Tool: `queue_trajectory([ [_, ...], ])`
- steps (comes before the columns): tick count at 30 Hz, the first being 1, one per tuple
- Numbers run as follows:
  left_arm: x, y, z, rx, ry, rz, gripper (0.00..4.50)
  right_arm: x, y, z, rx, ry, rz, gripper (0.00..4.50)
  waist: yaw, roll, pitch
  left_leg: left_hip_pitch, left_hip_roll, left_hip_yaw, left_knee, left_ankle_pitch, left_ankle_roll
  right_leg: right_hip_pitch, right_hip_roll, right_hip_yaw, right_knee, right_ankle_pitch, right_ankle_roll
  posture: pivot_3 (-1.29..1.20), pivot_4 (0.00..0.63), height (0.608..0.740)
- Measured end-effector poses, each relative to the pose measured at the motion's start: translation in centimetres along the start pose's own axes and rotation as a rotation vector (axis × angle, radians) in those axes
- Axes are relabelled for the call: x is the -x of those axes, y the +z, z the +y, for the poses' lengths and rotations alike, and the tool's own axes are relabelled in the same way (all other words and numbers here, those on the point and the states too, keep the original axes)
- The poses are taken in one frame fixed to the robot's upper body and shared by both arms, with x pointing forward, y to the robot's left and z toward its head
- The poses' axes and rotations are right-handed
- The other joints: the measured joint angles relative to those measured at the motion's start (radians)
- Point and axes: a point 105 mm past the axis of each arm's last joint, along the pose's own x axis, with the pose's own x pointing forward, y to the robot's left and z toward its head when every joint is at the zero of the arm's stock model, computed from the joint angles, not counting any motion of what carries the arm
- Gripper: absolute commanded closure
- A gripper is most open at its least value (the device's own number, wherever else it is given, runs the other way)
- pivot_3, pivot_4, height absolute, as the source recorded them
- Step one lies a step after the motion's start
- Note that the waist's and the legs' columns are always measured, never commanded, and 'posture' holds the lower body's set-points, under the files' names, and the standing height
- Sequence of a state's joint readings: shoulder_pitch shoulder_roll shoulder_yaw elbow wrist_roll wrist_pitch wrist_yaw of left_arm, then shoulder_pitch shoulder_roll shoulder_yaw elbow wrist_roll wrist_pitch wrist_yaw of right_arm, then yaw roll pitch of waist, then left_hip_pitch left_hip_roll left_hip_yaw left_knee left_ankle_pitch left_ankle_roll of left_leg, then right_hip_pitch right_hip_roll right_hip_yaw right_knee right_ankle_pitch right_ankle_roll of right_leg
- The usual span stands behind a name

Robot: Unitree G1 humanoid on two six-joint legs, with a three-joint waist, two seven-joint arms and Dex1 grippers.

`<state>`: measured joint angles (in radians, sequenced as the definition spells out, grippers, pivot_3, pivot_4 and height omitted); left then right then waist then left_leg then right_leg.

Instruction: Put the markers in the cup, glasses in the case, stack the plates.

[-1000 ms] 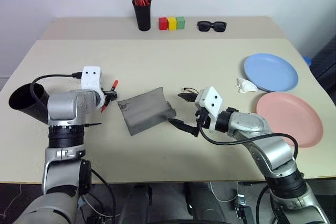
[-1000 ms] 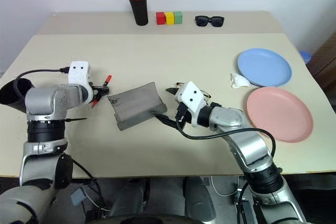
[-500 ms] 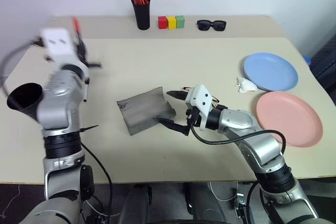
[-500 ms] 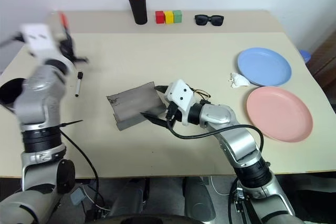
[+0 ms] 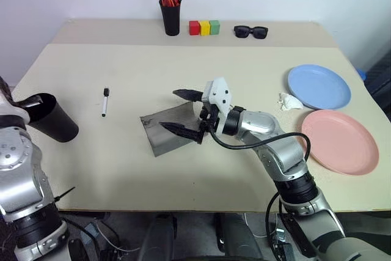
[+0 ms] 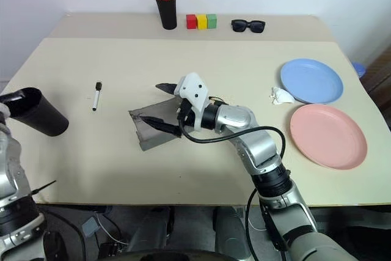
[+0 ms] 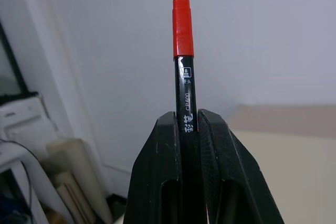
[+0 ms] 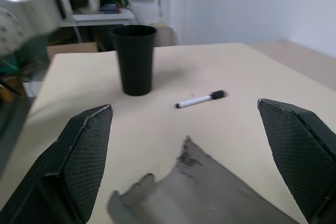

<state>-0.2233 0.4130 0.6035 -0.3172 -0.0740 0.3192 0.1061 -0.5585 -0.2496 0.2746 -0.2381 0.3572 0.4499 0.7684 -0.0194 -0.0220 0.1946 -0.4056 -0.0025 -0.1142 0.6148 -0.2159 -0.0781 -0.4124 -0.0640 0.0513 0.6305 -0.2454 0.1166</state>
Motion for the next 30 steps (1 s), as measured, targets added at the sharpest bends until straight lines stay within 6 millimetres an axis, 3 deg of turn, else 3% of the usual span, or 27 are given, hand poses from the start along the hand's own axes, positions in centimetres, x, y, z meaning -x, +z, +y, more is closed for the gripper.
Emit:
queue_trajectory([
  [5,1.0,-1.6,0.0,-0.004,0.004,0.042,4.45,-0.1,0.1,0.1,0.0,0.006,-0.004,0.0,-0.003,0.0,0.0,0.001,0.001,0.0,-0.001,0.0,0.0,0.0,0.001,0.0,0.001,0.0,0.0,0.0,0.15,0.74],
  [11,1.2,-3.0,-0.2,0.008,0.007,0.078,1.62,-0.1,0.1,0.1,0.0,0.005,-0.004,0.0,-0.001,0.0,0.0,0.001,0.0,0.0,0.0,0.0,0.0,0.0,0.001,0.0,0.0,0.0,0.0,0.0,0.15,0.74],
  [14,1.2,-3.2,-0.4,0.024,0.009,0.08,1.62,-0.1,0.0,0.1,0.001,0.004,-0.004,0.0,-0.001,0.0,0.0,0.001,0.0,0.0,0.0,0.0,0.0,0.0,0.001,0.0,0.0,0.0,0.0,0.0,0.15,0.74],
  [17,0.6,-2.0,-1.2,0.078,-0.003,0.035,1.62,0.0,0.0,0.0,0.002,0.002,-0.002,0.0,0.0,0.0,0.0,0.001,0.0,0.0,0.0,0.0,0.0,0.0,0.001,0.0,0.0,0.0,0.0,0.0,0.15,0.74],
  [20,-0.4,0.8,-3.8,0.15,-0.098,-0.039,1.62,0.0,0.0,0.0,0.006,0.0,0.0,0.0,0.004,0.0,0.0,0.001,0.0,0.0,0.0,0.0,0.0,0.001,0.0,0.0,0.0,0.0,0.0,0.0,0.15,0.74],
  [23,-1.1,3.1,-7.9,0.148,-0.26,-0.039,0.78,0.0,-0.1,0.1,0.009,0.0,0.003,0.0,0.002,0.0,0.0,0.001,0.0,0.0,0.0,0.0,0.0,0.001,0.001,0.0,0.0,0.0,0.0,0.0,0.15,0.74],
  [24,-1.1,3.2,-9.3,0.122,-0.312,-0.009,0.25,0.0,-0.2,0.1,0.01,0.0,0.005,0.0,0.0,0.0,0.0,0.001,0.0,0.0,0.0,0.0,0.0,0.001,0.001,0.0,0.0,0.0,0.0,0.0,0.15,0.74],
  [25,-1.1,3.0,-10.2,0.107,-0.342,0.028,0.02,0.0,-0.3,0.1,0.009,0.0,0.006,0.0,-0.005,0.0,0.0,0.002,0.0,0.0,-0.001,0.0,0.0,0.001,0.001,0.0,0.0,0.0,0.0,0.0,0.15,0.74],
  [27,-1.2,1.7,-12.1,0.077,-0.359,0.156,0.02,0.1,-0.6,0.1,0.002,-0.007,0.013,0.0,-0.01,0.0,0.0,0.002,0.0,-0.001,-0.001,0.0,0.0,0.001,0.002,0.0,0.001,0.0,0.0,0.0,0.15,0.74],
  [30,-1.6,-2.0,-14.2,0.053,-0.305,0.48,0.02,0.1,-0.9,0.1,-0.003,-0.009,0.016,0.0,-0.021,0.0,0.0,0.002,0.0,-0.002,0.0,0.0,0.0,0.002,0.002,-0.001,0.002,0.0,0.0,0.0,0.15,0.74],
])
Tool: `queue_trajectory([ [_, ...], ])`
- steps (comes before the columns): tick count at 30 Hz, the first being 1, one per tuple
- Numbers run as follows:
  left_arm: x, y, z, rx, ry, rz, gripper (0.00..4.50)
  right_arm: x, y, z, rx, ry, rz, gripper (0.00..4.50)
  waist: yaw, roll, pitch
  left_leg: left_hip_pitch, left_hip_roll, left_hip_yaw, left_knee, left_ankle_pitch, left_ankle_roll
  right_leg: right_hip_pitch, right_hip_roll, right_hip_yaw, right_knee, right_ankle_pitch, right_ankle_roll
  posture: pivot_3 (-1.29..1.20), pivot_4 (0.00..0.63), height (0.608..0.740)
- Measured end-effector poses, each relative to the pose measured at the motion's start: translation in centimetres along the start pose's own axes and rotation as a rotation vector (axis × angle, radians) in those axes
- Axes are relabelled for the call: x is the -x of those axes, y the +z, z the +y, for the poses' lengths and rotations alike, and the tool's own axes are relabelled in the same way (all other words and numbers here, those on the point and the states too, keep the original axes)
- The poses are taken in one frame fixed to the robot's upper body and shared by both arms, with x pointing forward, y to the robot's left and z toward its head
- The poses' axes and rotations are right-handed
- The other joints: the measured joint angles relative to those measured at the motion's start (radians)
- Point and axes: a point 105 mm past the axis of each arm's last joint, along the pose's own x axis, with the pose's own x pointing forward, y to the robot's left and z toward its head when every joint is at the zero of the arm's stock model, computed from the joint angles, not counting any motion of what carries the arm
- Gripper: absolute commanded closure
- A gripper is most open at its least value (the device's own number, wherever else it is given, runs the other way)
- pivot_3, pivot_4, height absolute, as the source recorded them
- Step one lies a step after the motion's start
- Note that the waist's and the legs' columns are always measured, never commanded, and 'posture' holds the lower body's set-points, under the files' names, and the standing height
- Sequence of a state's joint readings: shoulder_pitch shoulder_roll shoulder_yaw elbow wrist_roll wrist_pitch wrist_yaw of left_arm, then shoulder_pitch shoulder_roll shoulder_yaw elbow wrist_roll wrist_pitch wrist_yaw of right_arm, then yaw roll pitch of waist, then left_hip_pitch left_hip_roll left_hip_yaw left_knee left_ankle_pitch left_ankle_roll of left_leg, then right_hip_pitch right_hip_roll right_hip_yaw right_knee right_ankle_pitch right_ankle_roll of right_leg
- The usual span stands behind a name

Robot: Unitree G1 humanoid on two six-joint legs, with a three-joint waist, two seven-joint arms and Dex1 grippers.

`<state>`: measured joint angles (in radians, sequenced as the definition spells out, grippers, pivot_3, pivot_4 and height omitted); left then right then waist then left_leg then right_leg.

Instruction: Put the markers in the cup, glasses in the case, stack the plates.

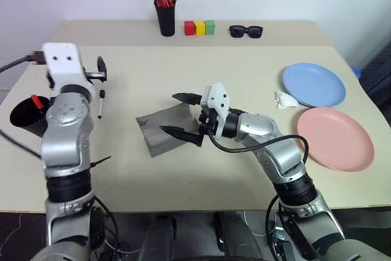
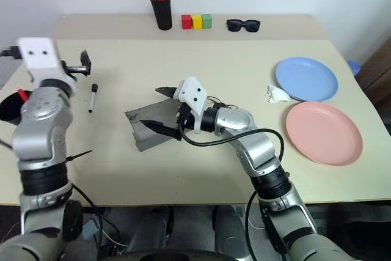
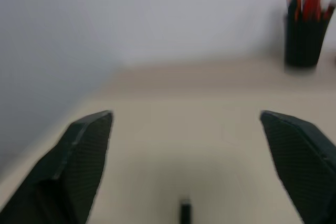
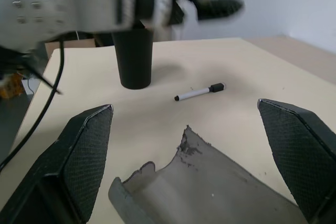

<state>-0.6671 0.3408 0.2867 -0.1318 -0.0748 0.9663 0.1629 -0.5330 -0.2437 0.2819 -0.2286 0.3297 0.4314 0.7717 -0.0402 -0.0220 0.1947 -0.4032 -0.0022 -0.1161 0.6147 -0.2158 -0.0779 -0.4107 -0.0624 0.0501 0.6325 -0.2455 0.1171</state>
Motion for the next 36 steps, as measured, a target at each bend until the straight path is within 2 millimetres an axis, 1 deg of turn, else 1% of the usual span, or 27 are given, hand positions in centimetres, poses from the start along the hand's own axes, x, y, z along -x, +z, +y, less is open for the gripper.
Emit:
queue_trajectory([
  [2,-1.1,-2.4,-0.1,0.014,0.038,0.155,0.02,0.0,-0.1,0.1,-0.002,0.001,0.001,0.0,-0.012,0.0,0.0,0.001,0.0,0.001,0.0,0.0,0.0,0.0,0.0,0.001,0.0,0.0,0.0,0.0,0.15,0.74],
  [5,-2.0,-6.5,1.1,0.1,0.103,0.365,0.02,0.2,-0.4,0.0,-0.006,-0.011,0.008,0.0,-0.024,0.0,0.0,0.0,0.0,0.0,-0.002,0.0,0.0,-0.003,0.0,0.0,0.002,0.0,0.0,0.0,0.15,0.74],
  [6,-2.2,-7.5,1.4,0.125,0.113,0.415,0.02,0.2,-0.4,0.0,-0.004,-0.016,0.011,0.0,-0.024,0.0,0.0,-0.001,0.0,0.0,-0.002,0.0,0.0,-0.003,0.0,0.0,0.002,0.0,0.0,0.0,0.15,0.74],
  [7,-2.4,-8.0,1.4,0.143,0.115,0.447,0.02,0.2,-0.5,-0.1,-0.003,-0.021,0.012,0.0,-0.023,0.0,0.0,-0.001,0.0,0.0,-0.002,0.0,0.0,-0.003,0.0,0.0,0.003,0.0,0.0,0.0,0.15,0.74],
  [8,-2.7,-8.1,1.3,0.161,0.111,0.463,0.26,0.2,-0.5,-0.1,-0.004,-0.025,0.012,0.0,-0.02,0.0,0.0,-0.001,0.0,0.0,-0.002,0.0,0.0,-0.003,0.0,0.0,0.002,0.0,0.0,0.0,0.15,0.74],
  [10,-3.1,-7.9,1.1,0.166,0.101,0.476,0.87,0.2,-0.6,-0.1,-0.006,-0.027,0.012,0.0,-0.013,0.0,0.0,-0.001,0.0,0.0,-0.001,0.0,0.0,-0.003,-0.001,0.0,0.001,0.0,0.0,0.0,0.15,0.74],
  [13,-3.4,-7.9,0.8,0.173,0.089,0.476,2.41,0.2,-0.6,0.0,-0.007,-0.034,0.012,0.0,-0.006,0.0,0.0,-0.001,-0.001,0.0,-0.001,0.0,0.0,-0.002,-0.001,0.0,0.001,0.0,0.0,0.0,0.15,0.74],
  [14,-3.5,-8.0,0.8,0.175,0.087,0.475,2.85,0.2,-0.7,-0.1,-0.008,-0.037,0.013,0.0,-0.007,0.0,0.0,-0.001,0.0,0.0,-0.002,0.0,0.0,-0.002,-0.001,0.0,0.001,0.0,0.0,0.0,0.15,0.74],
  [15,-3.5,-8.0,0.8,0.179,0.086,0.472,3.45,0.3,-0.7,-0.1,-0.008,-0.04,0.014,0.0,-0.007,0.0,0.0,0.0,0.0,0.0,-0.002,0.0,0.0,-0.002,-0.001,0.0,0.001,0.0,0.0,0.0,0.15,0.74],
  [17,-3.5,-8.0,0.9,0.186,0.09,0.463,4.45,0.3,-0.7,-0.2,-0.009,-0.045,0.016,0.0,-0.007,0.0,0.0,-0.001,0.0,0.0,-0.002,0.0,0.0,-0.003,-0.001,0.0,0.001,0.0,0.0,0.0,0.15,0.74],
  [19,-3.6,-7.5,1.1,0.183,0.087,0.389,4.45,0.3,-0.7,-0.2,-0.008,-0.046,0.015,0.0,-0.006,0.0,0.0,-0.001,0.0,0.0,-0.002,0.0,-0.001,-0.003,-0.001,0.0,0.001,0.0,0.0,0.0,0.15,0.74],
  [20,-3.7,-7.0,1.1,0.175,0.065,0.319,4.45,0.3,-0.7,-0.1,-0.008,-0.046,0.015,0.0,-0.005,0.0,0.0,-0.001,0.0,0.0,-0.002,0.0,-0.001,-0.003,-0.001,0.0,0.001,0.0,0.0,0.0,0.15,0.74],
  [21,-3.6,-5.8,0.8,0.171,0.028,0.22,4.45,0.3,-0.7,-0.1,-0.008,-0.045,0.015,0.0,-0.003,0.0,0.0,-0.003,0.0,0.0,-0.002,0.001,-0.002,-0.004,-0.002,0.0,0.001,0.0,0.0,0.0,0.15,0.74],
  [22,-3.3,-4.1,0.3,0.179,-0.01,0.111,4.45,0.3,-0.7,-0.1,-0.008,-0.046,0.015,0.0,0.0,0.0,0.0,-0.005,0.0,0.0,-0.002,0.002,-0.004,-0.006,-0.002,0.0,0.001,0.001,0.0,0.0,0.15,0.74],
  [23,-3.0,-2.7,0.1,0.187,-0.037,0.04,4.45,0.3,-0.7,-0.1,-0.008,-0.045,0.016,0.0,0.004,0.0,0.0,-0.005,0.0,0.0,-0.002,0.003,-0.005,-0.006,-0.002,0.0,0.001,0.001,0.0,0.0,0.15,0.74],
  [24,-2.2,-0.4,0.1,0.188,-0.077,-0.086,4.45,0.2,-0.7,0.0,-0.009,-0.041,0.012,0.0,0.004,0.0,0.0,-0.006,0.0,0.0,-0.002,0.003,-0.006,-0.007,-0.002,0.0,0.0,0.001,0.0,0.0,0.15,0.74],
  [25,-1.2,1.6,0.5,0.155,-0.087,-0.202,4.45,0.1,-0.6,0.0,-0.007,-0.036,0.01,0.0,0.004,0.0,0.0,-0.006,0.0,0.001,-0.002,0.003,-0.006,-0.007,-0.002,0.001,0.0,0.001,0.0,0.0,0.15,0.74],
  [26,-0.4,3.1,1.3,0.124,-0.075,-0.295,4.45,0.2,-0.6,0.0,-0.005,-0.034,0.01,0.0,0.0,0.0,0.0,-0.006,0.0,0.001,-0.002,0.003,-0.005,-0.007,-0.002,0.001,0.0,0.001,0.0,0.0,0.15,0.74],
  [28,1.8,5.8,3.7,0.072,0.012,-0.476,4.45,0.3,-0.6,0.0,-0.003,-0.031,0.01,0.0,-0.007,0.0,0.0,-0.004,0.0,0.002,-0.004,0.003,-0.005,-0.007,-0.002,0.002,0.0,0.001,0.0,0.0,0.15,0.74],
  [29,2.7,6.6,5.2,0.062,0.075,-0.538,4.45,0.3,-0.6,0.0,-0.002,-0.029,0.011,0.0,-0.007,0.0,0.0,-0.004,0.0,0.001,-0.004,0.003,-0.005,-0.007,-0.001,0.002,0.001,0.001,0.0,0.0,0.15,0.74],
  [30,3.6,7.0,6.8,0.042,0.141,-0.579,4.45,0.3,-0.6,0.0,-0.004,-0.023,0.01,0.0,-0.008,0.0,0.0,-0.004,0.001,0.001,-0.004,0.003,-0.005,-0.007,0.0,0.002,0.001,0.001,0.0,0.0,0.15,0.74],
  [32,4.8,6.7,9.2,-0.009,0.24,-0.607,4.45,0.3,-0.6,0.1,-0.006,-0.014,0.008,0.0,-0.006,0.001,0.0,-0.004,0.001,0.002,-0.003,0.003,-0.005,-0.007,-0.001,0.002,0.001,0.001,0.0,0.0,0.15,0.74],
  [34,5.6,5.1,11.5,-0.054,0.315,-0.583,4.45,0.2,-0.5,0.3,-0.013,-0.001,0.0,0.0,-0.004,0.0,0.0,-0.004,0.0,0.002,-0.003,0.003,-0.005,-0.006,-0.001,0.002,0.0,0.001,0.0,0.0,0.15,0.74],
  [36,5.8,3.4,12.4,-0.072,0.34,-0.536,4.45,0.1,-0.3,0.4,-0.019,0.01,-0.009,0.0,0.002,0.0,0.0,-0.004,0.0,0.001,-0.002,0.003,-0.005,-0.005,-0.001,0.001,0.0,0.001,0.0,0.0,0.15,0.74],
])
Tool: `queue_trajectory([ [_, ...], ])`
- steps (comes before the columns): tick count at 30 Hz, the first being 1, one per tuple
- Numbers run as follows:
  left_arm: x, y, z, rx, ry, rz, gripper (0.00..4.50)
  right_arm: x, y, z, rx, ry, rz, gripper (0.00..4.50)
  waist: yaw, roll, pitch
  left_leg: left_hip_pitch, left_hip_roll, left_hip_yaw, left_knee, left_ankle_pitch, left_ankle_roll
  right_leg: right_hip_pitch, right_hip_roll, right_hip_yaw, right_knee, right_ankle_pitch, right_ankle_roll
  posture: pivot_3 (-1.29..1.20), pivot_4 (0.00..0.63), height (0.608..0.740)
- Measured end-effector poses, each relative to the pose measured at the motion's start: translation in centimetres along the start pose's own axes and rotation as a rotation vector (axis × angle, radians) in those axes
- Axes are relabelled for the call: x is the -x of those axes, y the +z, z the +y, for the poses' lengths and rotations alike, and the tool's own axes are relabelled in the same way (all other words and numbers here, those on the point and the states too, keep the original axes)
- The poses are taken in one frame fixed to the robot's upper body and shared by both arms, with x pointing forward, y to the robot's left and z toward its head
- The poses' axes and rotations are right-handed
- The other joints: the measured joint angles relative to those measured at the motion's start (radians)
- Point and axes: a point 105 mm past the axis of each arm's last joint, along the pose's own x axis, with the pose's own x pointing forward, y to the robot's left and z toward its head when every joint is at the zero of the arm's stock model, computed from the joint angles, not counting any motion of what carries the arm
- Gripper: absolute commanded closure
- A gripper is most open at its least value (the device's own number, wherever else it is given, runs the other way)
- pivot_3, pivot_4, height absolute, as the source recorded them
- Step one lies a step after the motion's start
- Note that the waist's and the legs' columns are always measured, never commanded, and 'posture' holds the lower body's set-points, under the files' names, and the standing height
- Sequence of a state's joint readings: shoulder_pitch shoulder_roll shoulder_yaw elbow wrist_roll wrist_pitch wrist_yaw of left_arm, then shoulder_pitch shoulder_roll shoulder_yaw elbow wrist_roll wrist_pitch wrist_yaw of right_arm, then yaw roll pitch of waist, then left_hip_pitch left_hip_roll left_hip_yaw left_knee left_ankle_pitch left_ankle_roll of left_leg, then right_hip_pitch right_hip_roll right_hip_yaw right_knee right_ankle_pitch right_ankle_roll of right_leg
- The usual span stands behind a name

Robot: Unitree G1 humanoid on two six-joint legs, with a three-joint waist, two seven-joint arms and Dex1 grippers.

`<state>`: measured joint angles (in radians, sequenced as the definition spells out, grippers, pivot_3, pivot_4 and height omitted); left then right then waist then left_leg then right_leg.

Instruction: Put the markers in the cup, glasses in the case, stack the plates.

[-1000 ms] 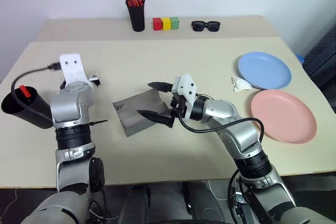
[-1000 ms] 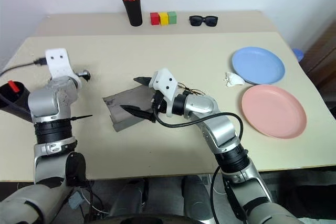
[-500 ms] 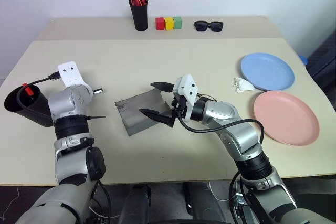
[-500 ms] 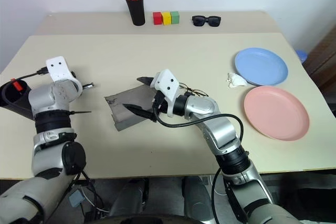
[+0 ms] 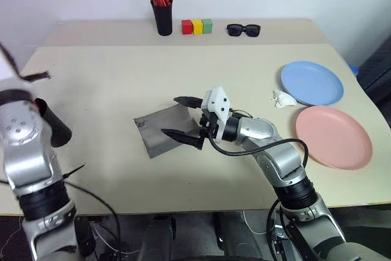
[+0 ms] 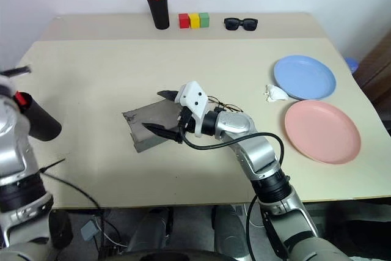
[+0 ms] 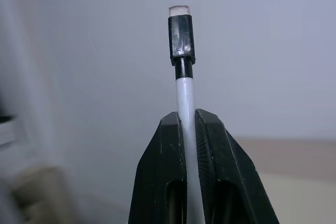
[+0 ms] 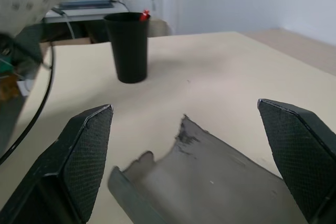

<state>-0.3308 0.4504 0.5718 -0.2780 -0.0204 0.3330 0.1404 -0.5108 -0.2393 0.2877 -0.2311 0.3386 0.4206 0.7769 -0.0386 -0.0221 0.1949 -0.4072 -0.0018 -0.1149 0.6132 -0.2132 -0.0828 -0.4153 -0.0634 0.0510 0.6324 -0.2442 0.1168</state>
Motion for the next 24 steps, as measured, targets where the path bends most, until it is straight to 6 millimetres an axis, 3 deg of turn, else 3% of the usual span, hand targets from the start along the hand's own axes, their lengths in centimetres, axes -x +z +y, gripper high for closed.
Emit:
queue_trajectory([
  [5,2.0,-2.8,-0.1,-0.012,-0.018,0.059,4.45,-0.5,0.6,0.3,-0.007,0.034,-0.029,0.0,0.002,-0.001,0.0,0.001,0.0,0.0,0.001,0.0,0.0,0.002,0.0,0.0,-0.002,0.0,0.0,0.0,0.15,0.74],
  [13,2.9,-3.6,0.1,-0.013,0.012,0.062,4.45,-0.6,0.6,0.3,-0.01,0.05,-0.028,0.0,-0.005,-0.001,0.0,0.002,0.0,0.0,0.0,0.0,0.0,0.002,0.0,0.0,-0.001,0.0,0.0,0.0,0.15,0.74],
  [16,3.4,-4.9,0.1,-0.013,0.015,0.103,3.37,-0.6,0.6,0.3,-0.01,0.049,-0.028,0.0,-0.005,-0.001,0.0,0.002,0.0,0.0,0.0,0.0,0.0,0.002,0.0,0.0,-0.001,0.0,0.0,0.0,0.15,0.74],
  [19,3.6,-5.4,0.0,-0.007,0.016,0.12,1.94,-0.6,0.6,0.3,-0.01,0.048,-0.028,0.0,-0.004,-0.001,0.0,0.002,0.0,0.0,0.0,0.0,0.0,0.002,0.0,0.0,-0.001,0.0,0.0,0.0,0.15,0.74],
  [24,3.7,-5.3,-0.1,0.006,0.017,0.104,1.94,-0.6,0.5,0.2,-0.009,0.042,-0.025,0.0,-0.004,-0.001,0.0,0.002,0.0,0.0,0.0,0.0,0.0,0.002,0.0,0.0,-0.001,0.0,0.0,0.0,0.15,0.74],
])
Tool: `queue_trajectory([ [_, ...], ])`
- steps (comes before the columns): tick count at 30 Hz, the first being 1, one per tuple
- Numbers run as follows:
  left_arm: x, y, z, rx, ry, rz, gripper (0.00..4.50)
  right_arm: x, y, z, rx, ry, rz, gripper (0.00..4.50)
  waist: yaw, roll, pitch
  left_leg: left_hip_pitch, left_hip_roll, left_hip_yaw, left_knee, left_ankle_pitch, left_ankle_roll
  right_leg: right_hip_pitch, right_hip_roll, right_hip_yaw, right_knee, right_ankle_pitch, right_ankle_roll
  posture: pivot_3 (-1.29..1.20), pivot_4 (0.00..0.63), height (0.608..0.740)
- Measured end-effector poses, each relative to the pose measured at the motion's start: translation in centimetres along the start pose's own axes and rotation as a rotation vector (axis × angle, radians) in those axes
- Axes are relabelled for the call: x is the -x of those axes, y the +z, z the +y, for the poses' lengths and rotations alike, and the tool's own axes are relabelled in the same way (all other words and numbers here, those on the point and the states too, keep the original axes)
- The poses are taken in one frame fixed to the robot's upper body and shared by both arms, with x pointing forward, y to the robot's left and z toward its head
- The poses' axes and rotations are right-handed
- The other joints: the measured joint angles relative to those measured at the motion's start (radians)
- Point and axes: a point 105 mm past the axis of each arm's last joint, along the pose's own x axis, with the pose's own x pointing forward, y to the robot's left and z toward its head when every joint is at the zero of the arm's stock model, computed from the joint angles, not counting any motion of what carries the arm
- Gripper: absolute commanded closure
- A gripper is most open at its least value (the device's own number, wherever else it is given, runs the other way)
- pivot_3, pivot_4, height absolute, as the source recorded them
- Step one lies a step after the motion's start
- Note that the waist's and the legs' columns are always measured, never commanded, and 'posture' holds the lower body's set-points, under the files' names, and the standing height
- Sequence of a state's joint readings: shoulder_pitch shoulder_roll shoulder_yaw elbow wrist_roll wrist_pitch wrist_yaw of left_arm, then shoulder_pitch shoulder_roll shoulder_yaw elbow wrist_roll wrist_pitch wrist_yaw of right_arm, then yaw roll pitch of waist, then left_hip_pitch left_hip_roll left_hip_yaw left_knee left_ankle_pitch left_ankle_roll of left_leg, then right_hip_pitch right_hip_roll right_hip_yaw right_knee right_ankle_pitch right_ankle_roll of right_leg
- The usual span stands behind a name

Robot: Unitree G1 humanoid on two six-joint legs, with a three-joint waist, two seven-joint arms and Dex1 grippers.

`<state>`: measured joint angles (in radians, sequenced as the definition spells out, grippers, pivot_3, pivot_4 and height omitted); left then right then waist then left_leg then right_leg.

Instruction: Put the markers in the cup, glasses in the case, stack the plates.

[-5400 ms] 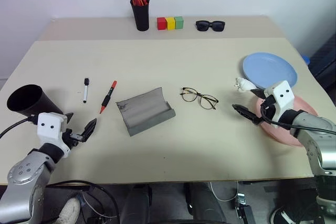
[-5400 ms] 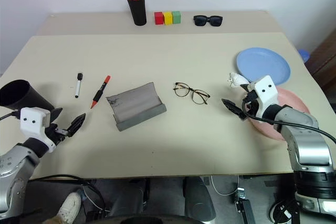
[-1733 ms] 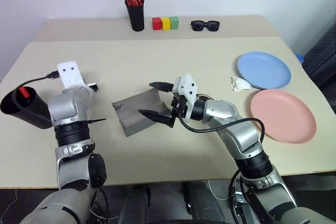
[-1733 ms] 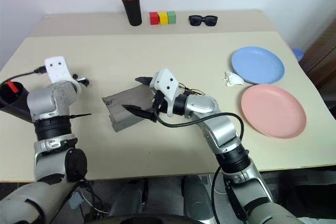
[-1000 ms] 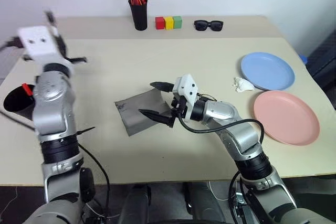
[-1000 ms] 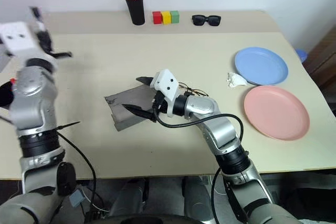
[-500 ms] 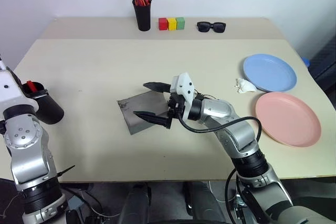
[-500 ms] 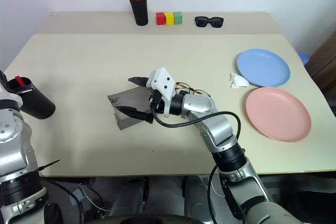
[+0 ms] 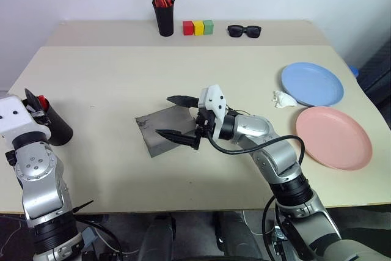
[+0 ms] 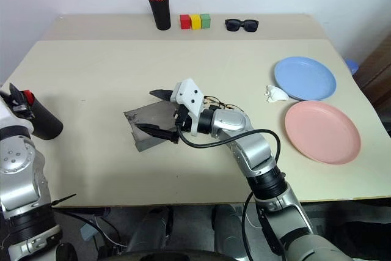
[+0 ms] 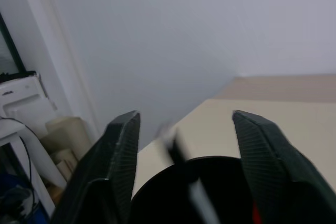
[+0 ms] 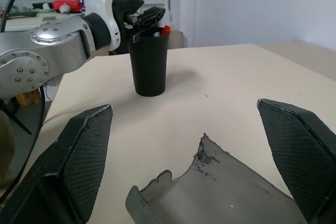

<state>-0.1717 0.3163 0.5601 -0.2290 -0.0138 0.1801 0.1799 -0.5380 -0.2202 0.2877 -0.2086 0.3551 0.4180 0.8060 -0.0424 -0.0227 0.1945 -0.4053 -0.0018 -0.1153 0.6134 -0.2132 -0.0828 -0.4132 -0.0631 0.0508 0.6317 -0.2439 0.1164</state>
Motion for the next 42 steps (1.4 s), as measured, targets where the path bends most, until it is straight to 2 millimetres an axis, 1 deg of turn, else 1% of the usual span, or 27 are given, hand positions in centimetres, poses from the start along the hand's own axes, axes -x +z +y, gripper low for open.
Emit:
queue_trajectory([
  [3,-0.1,0.5,-0.9,0.036,-0.034,-0.023,1.94,0.1,-0.1,-0.1,0.002,-0.006,0.005,0.0,0.0,0.0,0.0,0.0,0.0,0.0,0.0,0.0,0.0,0.0,0.0,0.0,0.0,0.0,0.0,0.0,0.15,0.74],
  [5,-0.2,1.8,-2.9,0.078,-0.148,-0.061,1.94,0.3,-0.1,-0.2,0.007,-0.013,0.013,0.0,0.003,0.0,0.0,0.0,0.0,0.0,0.0,0.0,0.0,0.0,0.0,0.0,0.0,0.0,0.0,0.0,0.15,0.74],
  [6,-0.2,2.9,-4.3,0.089,-0.238,-0.094,1.94,0.3,-0.1,-0.3,0.009,-0.015,0.016,0.0,0.004,0.0,0.0,-0.001,0.0,0.0,0.0,0.0,0.0,0.0,0.0,0.0,-0.001,0.0,0.0,0.0,0.15,0.74],
  [8,0.8,5.5,-8.4,0.122,-0.513,-0.148,1.4,0.8,-0.3,-0.6,0.017,-0.027,0.034,0.0,0.007,0.0,0.0,-0.001,0.0,0.0,0.0,0.0,0.0,0.0,0.0,0.0,-0.001,0.0,0.0,0.0,0.15,0.74],
  [9,2.1,6.6,-10.5,0.15,-0.676,-0.155,1.07,1.2,-0.2,-1.0,0.023,-0.043,0.043,0.0,0.005,0.0,0.0,-0.001,0.0,0.001,0.0,0.0,0.0,0.001,-0.001,0.0,-0.002,0.0,0.0,0.0,0.15,0.74],
  [10,3.5,6.9,-12.3,0.174,-0.825,-0.133,0.68,1.8,-0.3,-1.4,0.038,-0.059,0.063,0.0,0.002,0.001,0.0,-0.001,-0.001,0.001,0.0,0.0,0.0,0.001,-0.001,0.0,-0.002,0.0,0.0,0.0,0.15,0.74],
  [11,4.9,6.6,-13.5,0.194,-0.946,-0.089,0.15,2.4,-0.3,-1.8,0.048,-0.077,0.079,0.0,0.0,0.001,0.0,-0.001,0.0,0.001,0.0,0.0,0.0,0.001,-0.001,0.0,-0.001,0.0,0.0,0.0,0.15,0.74],
  [12,7.0,5.8,-14.9,0.191,-1.118,-0.015,0.03,3.5,-0.4,-2.3,0.064,-0.103,0.107,0.0,-0.003,0.001,0.0,0.0,0.0,0.001,-0.001,-0.001,0.001,0.0,0.0,0.0,-0.001,0.0,0.0,0.0,0.15,0.74],
  [13,9.2,4.4,-15.9,0.176,-1.275,0.084,0.03,4.8,-0.6,-2.9,0.075,-0.135,0.138,0.0,-0.004,0.002,0.001,0.0,0.0,0.001,-0.001,-0.001,0.002,0.0,0.0,0.0,-0.001,-0.001,0.0,0.0,0.15,0.74],
  [14,11.2,2.9,-16.6,0.153,-1.407,0.195,0.03,6.2,-0.9,-3.5,0.082,-0.172,0.176,0.0,-0.004,0.003,0.001,0.0,0.0,0.001,-0.001,-0.002,0.003,0.0,0.001,0.0,0.0,-0.001,-0.002,0.0,0.15,0.74],
  [16,13.7,0.7,-17.1,0.078,-1.581,0.355,0.03,8.4,-1.3,-4.0,0.086,-0.222,0.234,0.0,-0.004,0.003,0.002,0.0,0.001,0.0,-0.001,-0.002,0.004,-0.001,0.001,0.0,0.0,-0.003,-0.005,0.0,0.15,0.74],
  [17,14.4,0.1,-17.1,0.059,-1.627,0.403,0.03,9.1,-1.5,-4.1,0.084,-0.237,0.25,0.0,-0.007,0.003,0.002,0.0,0.001,0.001,-0.001,-0.002,0.004,-0.001,0.001,0.001,0.0,-0.003,-0.005,0.0,0.15,0.74],
  [21,15.6,-0.5,-18.0,-0.024,-1.777,0.459,0.03,10.1,-1.4,-3.4,0.098,-0.258,0.27,0.0,-0.002,0.004,0.002,0.0,0.001,0.001,0.0,-0.002,0.004,0.0,0.001,0.001,0.0,-0.003,-0.005,0.0,0.15,0.74],
  [23,15.7,-1.6,-18.1,-0.065,-1.797,0.513,0.55,10.3,-1.6,-3.0,0.097,-0.265,0.276,0.0,-0.001,0.003,0.002,0.0,0.001,0.001,0.0,-0.002,0.004,0.0,0.001,0.001,-0.001,-0.003,-0.005,0.0,0.15,0.74],
  [24,15.6,-2.1,-18.4,-0.08,-1.797,0.532,0.9,10.6,-1.6,-3.0,0.093,-0.283,0.279,0.0,-0.001,0.003,0.002,0.0,0.001,0.001,0.0,-0.002,0.004,0.0,0.001,0.001,-0.001,-0.003,-0.005,0.0,0.15,0.74],
  [26,15.0,-2.2,-19.0,-0.095,-1.792,0.524,1.81,11.0,-1.6,-2.8,0.09,-0.311,0.285,0.0,0.001,0.003,0.002,0.0,0.001,0.001,0.0,-0.002,0.004,0.0,0.001,0.0,-0.001,-0.003,-0.005,0.0,0.15,0.74],
  [27,14.7,-2.2,-19.3,-0.105,-1.8,0.515,2.36,11.2,-1.5,-2.7,0.091,-0.327,0.286,0.0,0.002,0.003,0.002,0.0,0.001,0.001,0.0,-0.002,0.004,0.0,0.001,0.0,-0.001,-0.003,-0.005,0.0,0.15,0.74],
  [29,14.9,-2.2,-19.6,-0.131,-1.84,0.482,3.35,11.5,-1.6,-2.3,0.087,-0.349,0.292,0.0,0.003,0.003,0.002,-0.001,0.001,0.001,0.0,-0.002,0.004,0.0,0.001,0.001,-0.001,-0.003,-0.005,0.0,0.15,0.74],
  [31,15.2,-2.0,-19.9,-0.169,-1.903,0.398,4.41,12.1,-1.9,-2.3,0.08,-0.374,0.311,0.0,0.003,0.003,0.002,-0.001,0.001,0.001,0.0,-0.002,0.004,0.0,0.0,0.001,-0.001,-0.003,-0.005,0.0,0.15,0.74],
  [33,15.3,-1.8,-20.3,-0.238,-1.959,0.276,4.41,12.6,-2.0,-2.4,0.079,-0.399,0.329,0.0,0.004,0.004,0.002,0.0,0.001,0.001,0.0,-0.002,0.004,0.0,0.0,0.001,-0.001,-0.003,-0.005,0.0,0.15,0.74],
  [38,14.9,-1.4,-20.5,-0.303,-2.066,0.137,4.41,13.4,-2.4,-2.9,0.098,-0.436,0.393,0.0,0.003,0.004,0.002,-0.001,0.001,0.001,0.001,-0.002,0.004,0.0,0.0,0.001,-0.002,-0.003,-0.005,0.0,0.15,0.74],
  [39,15.0,-1.3,-20.4,-0.31,-2.089,0.115,4.41,13.6,-2.5,-3.1,0.11,-0.441,0.415,0.0,0.003,0.004,0.002,-0.001,0.001,0.001,0.001,-0.002,0.004,0.0,0.0,0.001,-0.002,-0.003,-0.005,0.0,0.15,0.74],
  [42,15.1,-1.1,-20.1,-0.337,-2.159,0.084,4.41,14.3,-3.3,-4.7,0.148,-0.482,0.498,0.0,0.0,0.004,0.002,-0.001,0.001,0.001,0.001,-0.002,0.004,0.0,0.0,0.001,-0.001,-0.003,-0.005,0.0,0.15,0.74],
])
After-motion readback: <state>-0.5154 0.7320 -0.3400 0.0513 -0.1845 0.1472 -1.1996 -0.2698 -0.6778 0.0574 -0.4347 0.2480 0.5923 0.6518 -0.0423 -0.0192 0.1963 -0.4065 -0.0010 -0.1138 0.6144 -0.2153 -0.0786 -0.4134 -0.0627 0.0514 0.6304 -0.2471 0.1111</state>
